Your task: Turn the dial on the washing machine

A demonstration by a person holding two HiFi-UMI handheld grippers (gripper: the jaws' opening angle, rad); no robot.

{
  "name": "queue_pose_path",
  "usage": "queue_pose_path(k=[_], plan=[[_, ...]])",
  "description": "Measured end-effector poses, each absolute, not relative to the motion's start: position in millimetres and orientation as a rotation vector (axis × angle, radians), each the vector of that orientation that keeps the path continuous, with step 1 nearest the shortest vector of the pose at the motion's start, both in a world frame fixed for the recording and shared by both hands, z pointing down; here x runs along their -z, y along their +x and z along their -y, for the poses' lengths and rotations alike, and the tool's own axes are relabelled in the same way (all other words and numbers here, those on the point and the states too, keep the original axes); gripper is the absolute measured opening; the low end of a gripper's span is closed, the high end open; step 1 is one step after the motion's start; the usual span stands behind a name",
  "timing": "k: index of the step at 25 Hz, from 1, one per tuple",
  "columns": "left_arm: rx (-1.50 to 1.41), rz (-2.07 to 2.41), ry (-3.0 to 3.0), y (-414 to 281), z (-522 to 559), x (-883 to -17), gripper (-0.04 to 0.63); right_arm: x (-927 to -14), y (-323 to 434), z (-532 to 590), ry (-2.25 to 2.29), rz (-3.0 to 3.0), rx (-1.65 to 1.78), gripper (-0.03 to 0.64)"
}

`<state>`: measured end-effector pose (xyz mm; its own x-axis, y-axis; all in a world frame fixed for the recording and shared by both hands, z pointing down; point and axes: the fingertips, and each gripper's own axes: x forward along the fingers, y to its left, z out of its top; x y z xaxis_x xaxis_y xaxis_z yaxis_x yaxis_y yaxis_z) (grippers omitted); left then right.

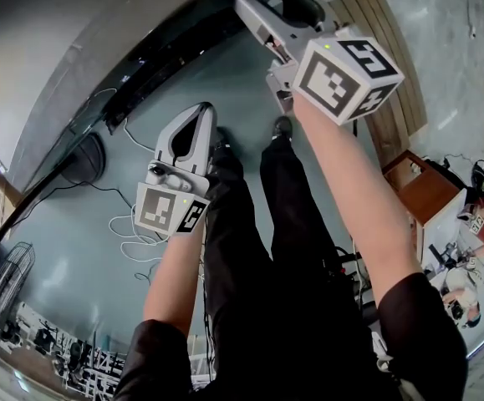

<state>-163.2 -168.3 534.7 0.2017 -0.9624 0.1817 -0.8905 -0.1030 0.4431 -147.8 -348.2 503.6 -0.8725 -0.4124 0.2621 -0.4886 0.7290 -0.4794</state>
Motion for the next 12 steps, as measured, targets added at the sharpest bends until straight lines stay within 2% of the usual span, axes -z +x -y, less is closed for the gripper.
queue_pose_path(k=[12], plan=[[0.210, 1.729, 2.027, -164.2, 166.2, -534.8, 0.014, -501.4, -145.3, 346.5, 0.772, 2.824, -0.658, 0.295]])
